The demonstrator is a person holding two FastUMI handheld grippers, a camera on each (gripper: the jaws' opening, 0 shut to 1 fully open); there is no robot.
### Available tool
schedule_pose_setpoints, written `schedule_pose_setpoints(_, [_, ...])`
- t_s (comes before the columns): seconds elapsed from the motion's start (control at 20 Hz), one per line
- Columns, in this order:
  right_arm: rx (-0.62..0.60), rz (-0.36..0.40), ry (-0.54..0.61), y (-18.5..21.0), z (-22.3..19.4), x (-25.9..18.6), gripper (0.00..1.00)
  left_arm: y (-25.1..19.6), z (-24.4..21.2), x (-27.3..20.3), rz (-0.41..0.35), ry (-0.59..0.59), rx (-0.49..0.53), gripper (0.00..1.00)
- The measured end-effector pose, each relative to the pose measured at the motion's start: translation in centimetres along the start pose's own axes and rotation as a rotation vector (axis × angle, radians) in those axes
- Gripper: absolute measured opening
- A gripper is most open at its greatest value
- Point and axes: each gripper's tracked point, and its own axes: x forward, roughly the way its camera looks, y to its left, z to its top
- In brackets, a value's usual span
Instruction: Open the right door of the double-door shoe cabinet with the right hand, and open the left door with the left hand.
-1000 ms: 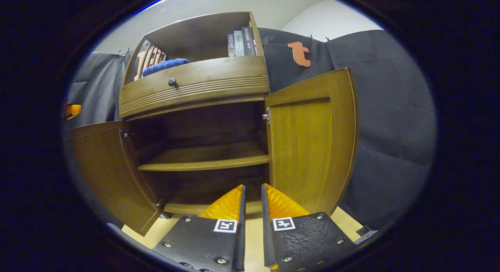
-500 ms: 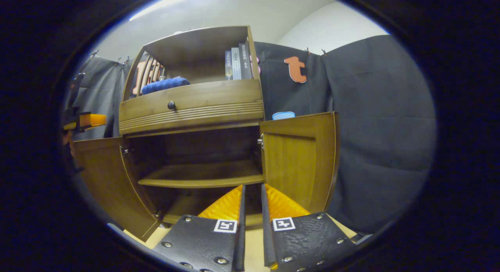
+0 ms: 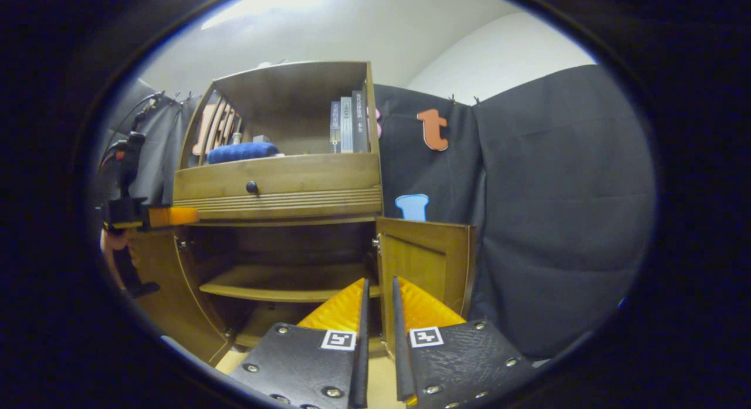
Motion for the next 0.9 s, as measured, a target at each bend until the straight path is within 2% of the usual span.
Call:
schedule_pose_setpoints(0.45, [-0.017, 0.015, -0.065, 1.7, 1.9, -0.8, 0.19, -4.9, -3.6, 0.4, -0.094, 0.046, 0.038, 0.0])
schedule_pose_setpoints(0.6, [-0.016, 0.01, -0.086, 2.1, 2.3, -0.2, 0.2, -6.0, -4.5, -0.2, -0.121, 0.061, 0.047, 0.16])
schedule_pose_setpoints(0.65, [-0.014, 0.016, -0.09, 2.4, 2.3, -0.3, 0.27, -6.2, -4.6, -0.4, -0.13, 0.062, 0.042, 0.16])
schedule_pose_setpoints(0.7, [-0.016, 0.015, -0.093, 2.4, 2.3, -0.3, 0.22, -6.5, -4.5, -0.5, -0.142, 0.058, 0.037, 0.29])
schedule_pose_setpoints(0.75, [-0.017, 0.017, -0.096, 2.4, 2.4, -0.3, 0.3, -6.5, -4.4, -0.5, -0.14, 0.048, 0.037, 0.34])
schedule_pose_setpoints(0.8, [-0.017, 0.02, -0.097, 2.6, 2.3, -0.3, 0.31, -6.3, -4.1, -0.6, -0.132, 0.036, 0.041, 0.46])
schedule_pose_setpoints(0.85, [-0.015, 0.028, -0.093, 2.9, 2.2, -0.3, 0.4, -6.2, -3.8, -0.7, -0.126, 0.021, 0.042, 0.59])
schedule_pose_setpoints(0.9, [-0.01, 0.052, -0.087, 3.5, 1.9, -0.3, 0.55, -6.0, -3.6, -0.7, -0.118, 0.01, 0.046, 0.72])
